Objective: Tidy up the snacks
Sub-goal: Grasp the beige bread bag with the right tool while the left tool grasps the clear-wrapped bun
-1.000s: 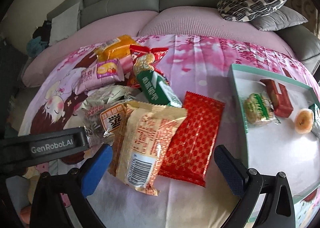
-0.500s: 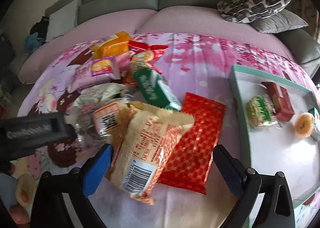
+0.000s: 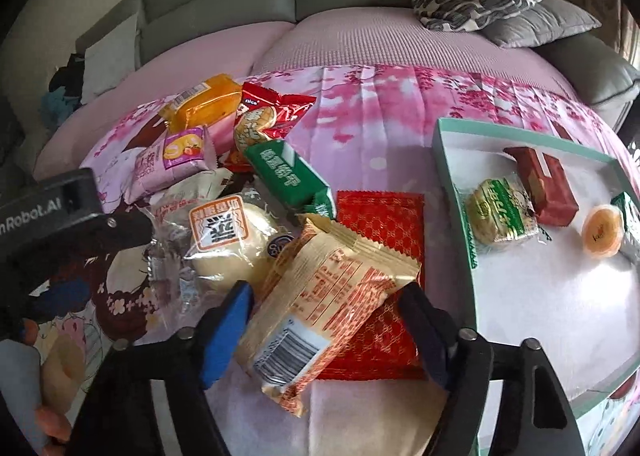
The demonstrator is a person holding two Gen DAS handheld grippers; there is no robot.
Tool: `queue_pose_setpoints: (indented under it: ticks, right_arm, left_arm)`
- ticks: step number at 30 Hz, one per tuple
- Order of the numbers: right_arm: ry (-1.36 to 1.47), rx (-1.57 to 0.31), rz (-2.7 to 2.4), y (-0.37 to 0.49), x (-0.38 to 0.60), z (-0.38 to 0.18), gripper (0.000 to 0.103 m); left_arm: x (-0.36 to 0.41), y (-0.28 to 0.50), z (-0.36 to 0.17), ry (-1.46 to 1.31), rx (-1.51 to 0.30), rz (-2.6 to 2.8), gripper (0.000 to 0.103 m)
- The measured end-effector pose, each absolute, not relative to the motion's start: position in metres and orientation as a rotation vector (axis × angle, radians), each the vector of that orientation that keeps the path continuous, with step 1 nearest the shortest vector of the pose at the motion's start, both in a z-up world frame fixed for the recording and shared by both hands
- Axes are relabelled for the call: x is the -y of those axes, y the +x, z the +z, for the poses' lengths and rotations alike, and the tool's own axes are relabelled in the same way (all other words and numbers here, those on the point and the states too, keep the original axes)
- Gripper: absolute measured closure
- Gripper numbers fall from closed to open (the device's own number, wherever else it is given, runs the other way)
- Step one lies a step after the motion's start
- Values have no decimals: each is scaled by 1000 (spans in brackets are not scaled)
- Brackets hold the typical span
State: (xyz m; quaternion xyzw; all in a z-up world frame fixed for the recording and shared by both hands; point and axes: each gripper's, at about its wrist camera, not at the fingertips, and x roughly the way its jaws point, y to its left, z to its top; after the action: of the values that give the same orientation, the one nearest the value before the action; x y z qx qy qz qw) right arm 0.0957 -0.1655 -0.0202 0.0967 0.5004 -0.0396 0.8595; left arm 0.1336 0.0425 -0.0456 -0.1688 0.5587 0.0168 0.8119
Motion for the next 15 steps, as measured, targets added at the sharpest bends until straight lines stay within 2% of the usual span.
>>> queue_pose_setpoints:
  ticks: [8,15]
  right_arm:
    - [258,-1063,-85,94,176,-19,47]
    - [258,-1074,-84,93,176,-20,51]
  left_arm:
    - [-33,133,-30,-370,-1119,-17,3]
    - [6,139,-48,-305,-1231,-166,3]
